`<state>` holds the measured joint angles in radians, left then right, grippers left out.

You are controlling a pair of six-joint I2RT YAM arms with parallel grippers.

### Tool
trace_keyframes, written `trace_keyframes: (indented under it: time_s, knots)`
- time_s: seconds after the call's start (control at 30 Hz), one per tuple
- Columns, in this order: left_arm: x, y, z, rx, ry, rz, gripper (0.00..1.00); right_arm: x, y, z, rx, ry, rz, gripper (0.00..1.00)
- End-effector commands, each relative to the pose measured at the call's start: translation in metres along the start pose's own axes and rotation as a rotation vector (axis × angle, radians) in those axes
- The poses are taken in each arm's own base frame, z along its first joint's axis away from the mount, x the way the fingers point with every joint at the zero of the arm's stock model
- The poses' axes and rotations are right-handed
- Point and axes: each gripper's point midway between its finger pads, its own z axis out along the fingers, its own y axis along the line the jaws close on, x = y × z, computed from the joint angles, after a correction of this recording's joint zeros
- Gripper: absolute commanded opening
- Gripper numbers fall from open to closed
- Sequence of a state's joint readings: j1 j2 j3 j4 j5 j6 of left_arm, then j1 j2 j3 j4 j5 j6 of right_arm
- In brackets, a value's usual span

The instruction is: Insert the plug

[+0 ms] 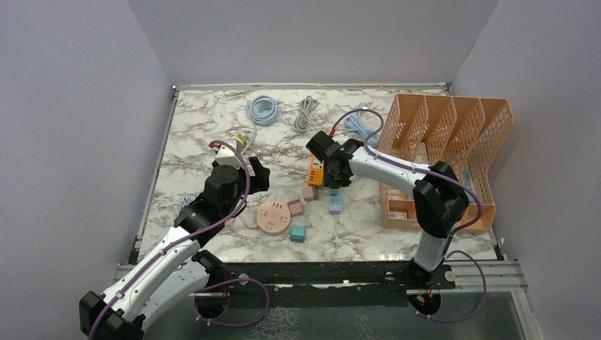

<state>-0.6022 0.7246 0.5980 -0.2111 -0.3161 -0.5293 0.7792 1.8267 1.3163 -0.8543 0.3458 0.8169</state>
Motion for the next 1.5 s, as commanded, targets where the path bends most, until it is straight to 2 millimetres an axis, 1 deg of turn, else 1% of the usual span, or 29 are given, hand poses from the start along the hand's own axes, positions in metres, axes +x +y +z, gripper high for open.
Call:
trace_keyframes:
  time_s: [0.0, 0.13, 0.17, 0.23, 0.37, 0.47, 0.57, 0.6, 0.63, 0.67, 0.73, 0.8, 0.9, 0.97, 1.13, 1.27, 1.37, 1.47]
  knots:
    - [-0.003, 0.005, 0.001, -0.026, -0.018, -0.008, 0.79, 0.086, -0.035, 0.064, 0.152, 0.239, -0.030, 0.01]
    - [-0.002, 0.005, 0.001, -0.027, -0.019, -0.009, 0.79, 0.113, -0.045, 0.084, 0.197, 0.313, -0.038, 0.01]
    - [-0.002, 0.005, 0.001, -0.027, -0.019, -0.010, 0.79, 0.121, -0.051, 0.090, 0.230, 0.334, -0.043, 0.01]
    - [-0.001, 0.005, 0.002, -0.028, -0.016, -0.009, 0.79, 0.129, -0.060, 0.098, 0.277, 0.345, -0.049, 0.01]
    - [-0.001, 0.006, 0.003, -0.031, -0.013, -0.008, 0.79, 0.133, -0.070, 0.104, 0.328, 0.334, -0.050, 0.01]
    - [0.000, 0.006, 0.003, -0.031, -0.012, -0.007, 0.79, 0.119, -0.066, 0.097, 0.319, 0.293, -0.044, 0.01]
    - [0.000, 0.004, 0.003, -0.023, -0.010, -0.003, 0.79, 0.093, -0.059, 0.081, 0.301, 0.229, -0.043, 0.01]
    - [0.000, 0.004, 0.004, -0.020, -0.008, -0.001, 0.79, 0.080, -0.055, 0.074, 0.291, 0.200, -0.036, 0.02]
    - [0.000, 0.003, 0.004, -0.016, -0.006, 0.000, 0.79, 0.070, -0.052, 0.067, 0.283, 0.175, -0.031, 0.05]
    - [0.001, 0.002, 0.004, -0.014, -0.002, 0.003, 0.79, 0.059, -0.049, 0.059, 0.269, 0.149, -0.025, 0.11]
    - [0.002, 0.001, 0.005, -0.007, 0.006, 0.006, 0.79, 0.038, -0.040, 0.042, 0.226, 0.098, -0.013, 0.26]
    - [0.004, -0.001, 0.006, 0.000, 0.015, 0.009, 0.80, 0.018, -0.031, 0.026, 0.176, 0.056, -0.009, 0.38]
    - [0.008, -0.003, 0.008, 0.009, 0.030, 0.012, 0.85, -0.004, -0.013, 0.005, 0.082, 0.007, -0.017, 0.53]
    - [0.012, -0.003, 0.009, 0.011, 0.045, 0.010, 0.91, -0.016, -0.007, -0.008, 0.042, -0.024, -0.012, 0.59]
    - [0.023, -0.014, 0.013, 0.069, 0.096, 0.018, 0.93, -0.034, 0.002, -0.040, -0.054, -0.079, 0.023, 0.63]
    - [0.035, -0.024, 0.017, 0.113, 0.154, 0.019, 0.93, -0.040, 0.011, -0.062, -0.155, -0.108, 0.024, 0.63]
    - [0.036, -0.020, 0.020, 0.078, 0.169, 0.010, 0.91, -0.045, 0.022, -0.078, -0.262, -0.141, -0.020, 0.59]
    - [0.031, -0.014, 0.019, 0.040, 0.147, -0.009, 0.89, -0.048, 0.034, -0.091, -0.338, -0.189, -0.060, 0.55]
